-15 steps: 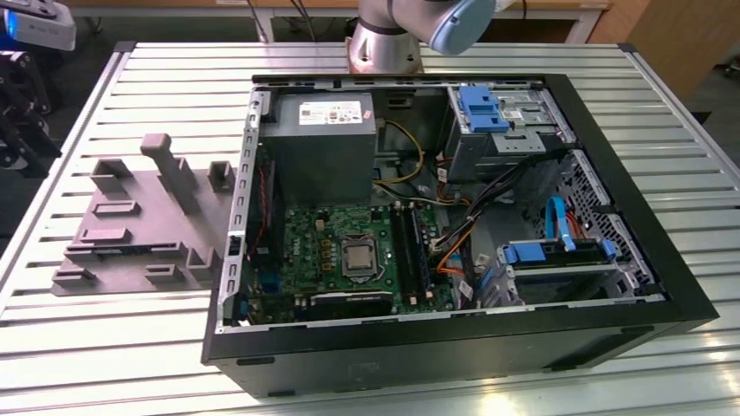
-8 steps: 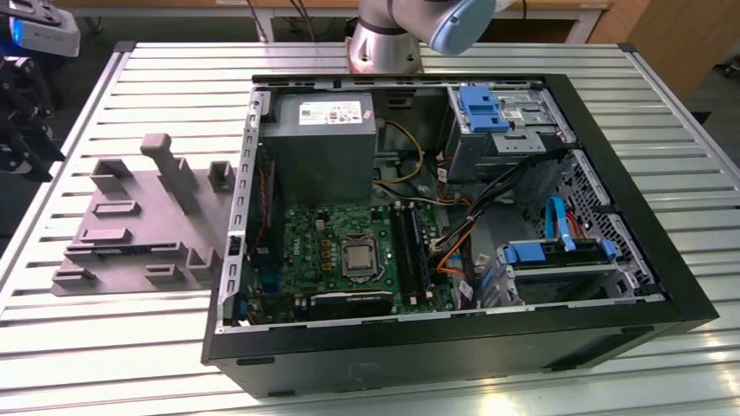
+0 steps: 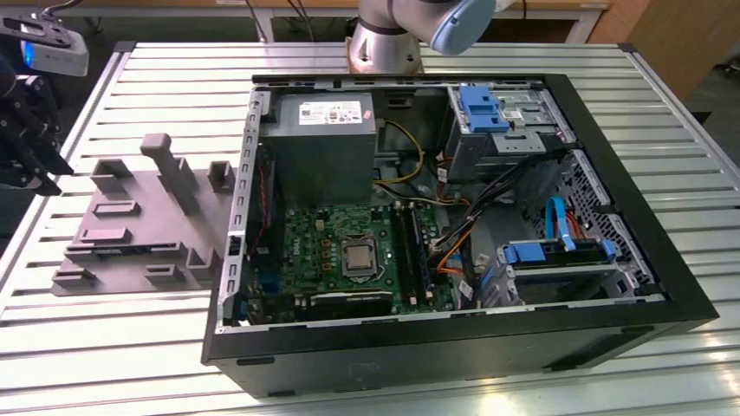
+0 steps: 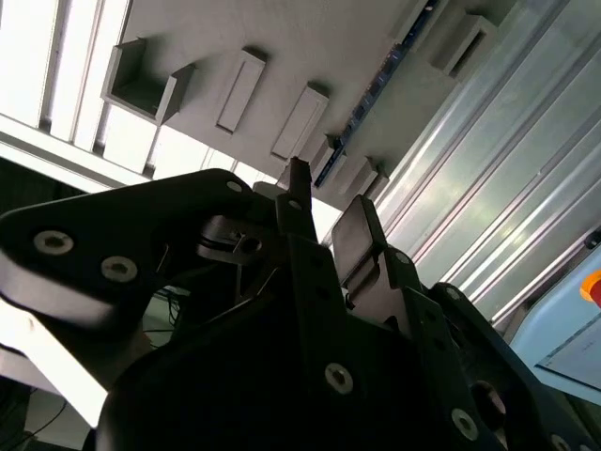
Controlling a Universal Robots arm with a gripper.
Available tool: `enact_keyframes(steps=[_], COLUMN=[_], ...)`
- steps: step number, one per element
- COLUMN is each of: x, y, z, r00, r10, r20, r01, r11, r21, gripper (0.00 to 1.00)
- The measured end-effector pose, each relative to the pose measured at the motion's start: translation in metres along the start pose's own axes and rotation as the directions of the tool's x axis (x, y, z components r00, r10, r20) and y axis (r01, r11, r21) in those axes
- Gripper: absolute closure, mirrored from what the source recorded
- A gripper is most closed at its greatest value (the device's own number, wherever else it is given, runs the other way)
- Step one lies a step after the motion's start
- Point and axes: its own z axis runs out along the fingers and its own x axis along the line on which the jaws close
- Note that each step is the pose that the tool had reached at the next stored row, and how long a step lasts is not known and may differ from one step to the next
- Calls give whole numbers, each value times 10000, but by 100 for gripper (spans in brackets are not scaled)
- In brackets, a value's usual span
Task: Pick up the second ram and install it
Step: 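Pick up the second ram and move it above second insertion slot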
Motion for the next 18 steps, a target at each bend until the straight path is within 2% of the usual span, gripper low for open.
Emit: enact_keyframes(steps=[18], x=[0], y=[-8], z=[28], r00=[10000], r10=[-1], r20=[-3], r01=[1], r11=[10000], r21=[0], gripper=[63])
